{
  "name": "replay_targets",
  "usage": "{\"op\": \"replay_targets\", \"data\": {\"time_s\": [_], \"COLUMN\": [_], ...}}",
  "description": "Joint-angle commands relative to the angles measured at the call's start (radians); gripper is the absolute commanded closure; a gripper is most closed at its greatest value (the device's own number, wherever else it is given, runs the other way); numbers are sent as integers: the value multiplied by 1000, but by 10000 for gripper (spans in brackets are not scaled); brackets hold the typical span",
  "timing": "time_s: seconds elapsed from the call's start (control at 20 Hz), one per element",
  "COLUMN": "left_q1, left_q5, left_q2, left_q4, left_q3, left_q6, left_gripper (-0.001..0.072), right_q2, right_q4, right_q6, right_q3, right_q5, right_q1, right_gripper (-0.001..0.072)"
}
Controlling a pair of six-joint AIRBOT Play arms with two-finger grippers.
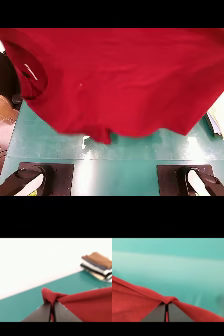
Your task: Fold the shirts.
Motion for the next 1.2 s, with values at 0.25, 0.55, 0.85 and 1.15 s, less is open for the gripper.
{"op": "replay_targets", "data": {"time_s": [0.25,0.55,0.85,1.15], "left_q1": [2,2,2,116], "left_q5": [-49,130,-13,-338], "left_q2": [-473,-775,-781,-662], "left_q4": [164,166,285,258], "left_q3": [-206,-207,-143,-223], "left_q6": [-14,-34,-83,-109], "left_gripper": [681,680,165,166], "right_q2": [-426,-739,-875,-670], "right_q4": [-235,-236,-138,-124], "right_q6": [180,170,147,36], "right_q3": [-221,-182,45,-129], "right_q5": [-155,-482,-358,-210], "right_q1": [397,528,449,350], "right_gripper": [699,698,322,407]}}
